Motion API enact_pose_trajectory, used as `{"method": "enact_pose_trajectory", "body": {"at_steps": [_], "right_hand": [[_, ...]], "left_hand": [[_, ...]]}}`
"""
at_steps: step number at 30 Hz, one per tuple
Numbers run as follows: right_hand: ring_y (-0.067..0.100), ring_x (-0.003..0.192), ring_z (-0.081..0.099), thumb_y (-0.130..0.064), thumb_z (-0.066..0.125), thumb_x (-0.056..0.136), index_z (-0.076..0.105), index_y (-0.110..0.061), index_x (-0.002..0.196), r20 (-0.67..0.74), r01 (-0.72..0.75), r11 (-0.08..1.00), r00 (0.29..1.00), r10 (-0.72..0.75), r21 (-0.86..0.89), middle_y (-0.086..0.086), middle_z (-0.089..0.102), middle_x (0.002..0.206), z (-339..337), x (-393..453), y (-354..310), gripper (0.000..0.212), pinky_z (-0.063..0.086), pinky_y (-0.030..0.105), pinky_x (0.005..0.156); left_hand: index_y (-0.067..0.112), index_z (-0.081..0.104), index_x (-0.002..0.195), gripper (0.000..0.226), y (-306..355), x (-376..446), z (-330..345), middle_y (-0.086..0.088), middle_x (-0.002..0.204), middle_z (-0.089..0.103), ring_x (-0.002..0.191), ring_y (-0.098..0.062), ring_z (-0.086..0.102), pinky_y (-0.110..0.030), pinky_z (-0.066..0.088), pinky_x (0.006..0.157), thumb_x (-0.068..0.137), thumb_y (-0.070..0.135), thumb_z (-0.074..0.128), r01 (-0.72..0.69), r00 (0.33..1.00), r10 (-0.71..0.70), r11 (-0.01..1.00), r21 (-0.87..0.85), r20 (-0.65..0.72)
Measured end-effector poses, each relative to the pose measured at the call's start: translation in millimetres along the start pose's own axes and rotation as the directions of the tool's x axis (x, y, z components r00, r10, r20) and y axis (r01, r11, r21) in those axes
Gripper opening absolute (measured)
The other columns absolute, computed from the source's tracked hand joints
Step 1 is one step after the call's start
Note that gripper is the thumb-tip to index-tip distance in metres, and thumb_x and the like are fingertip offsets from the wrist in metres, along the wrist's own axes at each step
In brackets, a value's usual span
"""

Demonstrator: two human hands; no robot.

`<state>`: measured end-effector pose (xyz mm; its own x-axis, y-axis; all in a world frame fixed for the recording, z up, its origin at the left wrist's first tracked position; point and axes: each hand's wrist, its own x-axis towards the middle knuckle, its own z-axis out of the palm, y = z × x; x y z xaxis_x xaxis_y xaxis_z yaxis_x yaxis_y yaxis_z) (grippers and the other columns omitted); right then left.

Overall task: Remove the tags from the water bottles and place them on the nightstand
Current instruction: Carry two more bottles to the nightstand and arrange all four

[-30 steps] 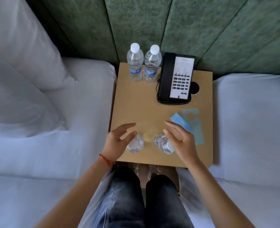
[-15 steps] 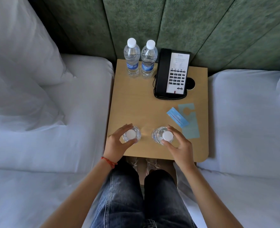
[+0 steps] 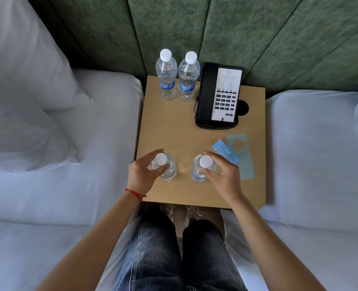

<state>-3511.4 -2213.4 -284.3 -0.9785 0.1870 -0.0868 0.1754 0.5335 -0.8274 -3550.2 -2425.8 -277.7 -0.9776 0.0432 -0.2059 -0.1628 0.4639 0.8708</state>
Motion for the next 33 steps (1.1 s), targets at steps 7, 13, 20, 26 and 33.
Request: {"method": "enact_pose_trajectory", "body": {"at_steps": [7,13,20,26,33], "right_hand": [[-0.004,0.103,0.054,-0.012,0.079,0.070,0.066,-0.004,0.108,-0.028,-0.003,0.998,1.000,0.004,0.060,-0.005,0.064,0.108,12.9,46.1,-7.7,0.042,0.036,0.001,0.090],[-0.002,0.100,0.058,-0.013,0.079,0.070,0.067,-0.006,0.108,-0.066,0.019,0.996,0.998,-0.013,0.088,0.003,0.069,0.110,21.5,102.2,-15.7,0.041,0.043,0.010,0.091],[0.010,0.098,0.062,-0.012,0.078,0.070,0.066,-0.004,0.109,-0.100,0.012,0.992,0.995,0.000,0.126,0.008,0.070,0.108,28.4,158.0,-21.8,0.041,0.047,0.019,0.090],[0.001,0.089,0.059,-0.012,0.078,0.070,0.067,-0.005,0.107,-0.108,0.034,0.991,0.994,-0.020,0.132,0.000,0.069,0.100,38.5,188.1,-24.0,0.039,0.045,0.009,0.082],[0.016,0.093,0.065,-0.013,0.077,0.072,0.068,-0.006,0.107,-0.114,0.030,0.992,0.993,-0.016,0.120,0.008,0.071,0.103,39.2,210.2,-25.4,0.037,0.050,0.024,0.084]], "left_hand": [[0.004,0.065,0.109,0.044,6.0,46.8,-0.9,-0.008,0.113,0.065,0.104,-0.015,0.060,-0.020,0.045,0.093,0.066,0.004,0.078,-0.058,0.998,0.058,0.998,0.026,-0.021],[0.005,0.066,0.107,0.043,11.3,97.8,-3.4,-0.011,0.111,0.067,0.101,-0.016,0.061,-0.016,0.045,0.091,0.067,0.007,0.079,-0.102,0.993,0.105,0.993,0.055,-0.054],[0.004,0.066,0.108,0.042,21.3,151.0,0.4,-0.011,0.112,0.067,0.100,-0.017,0.060,-0.016,0.044,0.090,0.068,0.007,0.077,-0.114,0.990,0.116,0.993,0.035,-0.084],[0.008,0.067,0.106,0.038,29.0,188.3,0.3,-0.006,0.103,0.069,0.085,-0.012,0.060,0.002,0.038,0.076,0.069,0.010,0.077,-0.143,0.984,0.151,0.987,0.077,-0.100],[0.008,0.067,0.107,0.038,30.7,211.1,2.2,-0.009,0.102,0.070,0.083,-0.016,0.059,-0.021,0.048,0.077,0.071,0.012,0.077,-0.107,0.991,0.113,0.992,0.073,-0.078]]}}
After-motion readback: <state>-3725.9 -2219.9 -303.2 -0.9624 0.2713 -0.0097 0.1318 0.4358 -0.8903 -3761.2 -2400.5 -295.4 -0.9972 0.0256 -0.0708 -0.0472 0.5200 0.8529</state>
